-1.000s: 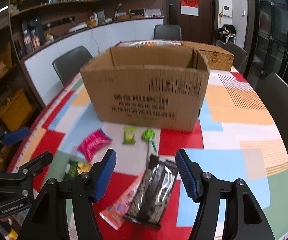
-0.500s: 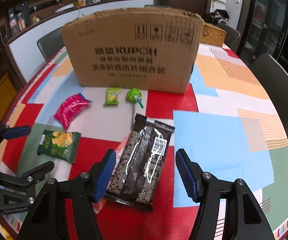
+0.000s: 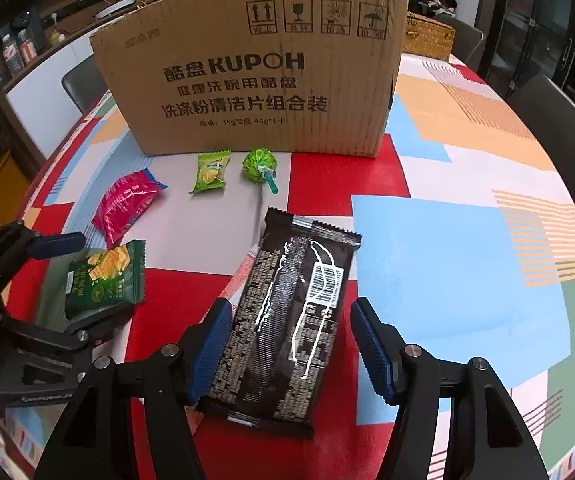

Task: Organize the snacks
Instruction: 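Grasp the dark chocolate bar with the right tool while the left tool grasps the green cracker bag, then lift both items over the cardboard box and open both tools to release them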

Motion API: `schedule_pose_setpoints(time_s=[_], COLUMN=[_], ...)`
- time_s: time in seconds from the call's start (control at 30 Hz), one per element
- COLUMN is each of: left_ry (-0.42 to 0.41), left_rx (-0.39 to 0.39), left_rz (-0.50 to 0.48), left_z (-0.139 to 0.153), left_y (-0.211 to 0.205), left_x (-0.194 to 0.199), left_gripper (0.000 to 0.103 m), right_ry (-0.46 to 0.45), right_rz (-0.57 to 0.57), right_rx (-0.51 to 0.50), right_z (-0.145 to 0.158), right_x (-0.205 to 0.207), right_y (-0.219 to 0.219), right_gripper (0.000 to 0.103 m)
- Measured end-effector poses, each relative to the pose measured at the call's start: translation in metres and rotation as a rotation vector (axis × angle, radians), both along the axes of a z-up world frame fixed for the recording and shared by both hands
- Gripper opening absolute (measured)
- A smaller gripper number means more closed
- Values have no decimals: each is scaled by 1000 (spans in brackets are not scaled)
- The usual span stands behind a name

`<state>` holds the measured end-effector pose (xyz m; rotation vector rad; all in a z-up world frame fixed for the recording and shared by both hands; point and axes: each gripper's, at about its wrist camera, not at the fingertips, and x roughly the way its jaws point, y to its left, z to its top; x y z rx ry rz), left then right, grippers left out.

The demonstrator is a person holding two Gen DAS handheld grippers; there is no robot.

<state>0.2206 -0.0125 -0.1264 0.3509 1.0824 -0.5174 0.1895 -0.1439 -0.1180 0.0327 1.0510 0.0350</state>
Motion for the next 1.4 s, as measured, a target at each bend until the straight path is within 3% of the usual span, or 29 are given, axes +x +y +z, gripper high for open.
schedule_pose_setpoints(time_s=[0.13,0.23,0.57,0.77,1.4], left_ry=[16,18,-5,-11,-76], left_rx=[-35,-57,-139,-198,-255], left_rz=[41,63,195,255,304], left_z=[2,3,16,28,59], left_y=[-2,-4,-10,-11,-25], left_x=[-6,-14,-30,-26,-27], left_gripper=[48,44,42,42,42], right_ry=[6,1,24,12,-23], right_rz=[-1,-8,-30,-24,-35], right_rx=[25,62,166,168,195], right_z=[-2,-2,-11,-11,6], right_x=[2,2,5,8,-7], right_y=[-3,-8,-21,-22,-38], right_gripper=[63,63,61,56,53])
